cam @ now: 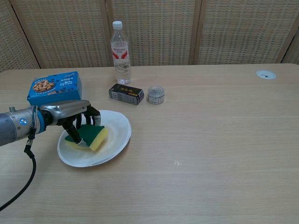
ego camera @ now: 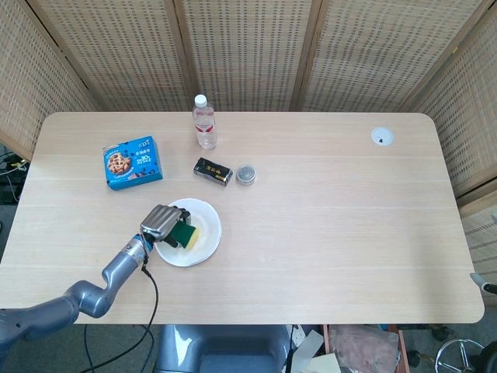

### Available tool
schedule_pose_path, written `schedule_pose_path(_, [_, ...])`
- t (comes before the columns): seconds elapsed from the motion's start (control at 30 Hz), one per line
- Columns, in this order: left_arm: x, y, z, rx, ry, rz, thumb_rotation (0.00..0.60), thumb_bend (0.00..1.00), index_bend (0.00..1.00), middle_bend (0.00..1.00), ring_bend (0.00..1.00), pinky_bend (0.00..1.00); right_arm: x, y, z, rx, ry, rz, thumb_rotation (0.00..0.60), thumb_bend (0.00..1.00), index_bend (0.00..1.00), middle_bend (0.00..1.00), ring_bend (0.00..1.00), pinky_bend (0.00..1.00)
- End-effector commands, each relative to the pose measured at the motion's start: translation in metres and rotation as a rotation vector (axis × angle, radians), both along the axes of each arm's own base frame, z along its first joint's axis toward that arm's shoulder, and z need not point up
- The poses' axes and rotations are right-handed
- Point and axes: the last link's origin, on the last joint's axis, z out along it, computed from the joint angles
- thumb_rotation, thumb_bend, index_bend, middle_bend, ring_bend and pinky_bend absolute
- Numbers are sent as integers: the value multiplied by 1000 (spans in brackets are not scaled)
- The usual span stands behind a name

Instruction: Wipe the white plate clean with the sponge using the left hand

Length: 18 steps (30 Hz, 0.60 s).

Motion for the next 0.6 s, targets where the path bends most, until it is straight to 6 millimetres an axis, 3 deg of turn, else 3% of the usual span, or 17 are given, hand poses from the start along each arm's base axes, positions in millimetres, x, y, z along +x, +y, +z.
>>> schedule_pose_path(0.03, [0, -2, -5, -14, 11, -4, 600, 205, 711, 426, 372, 455, 0, 0, 0, -1, 0, 0, 600, 0, 0, 0, 0, 0])
schedule_pose_path(0.3, [4, -7, -12, -33, 15, -21, 600, 205, 711, 427, 373, 455, 0, 0, 0, 1, -2, 2, 600, 0, 0, 0, 0, 0])
schedule_pose_path(0.6, [25, 1, 9, 45, -91, -59, 600, 206, 714, 441, 386, 466, 0, 1, 3, -5, -7, 4, 600, 0, 0, 0, 0, 0])
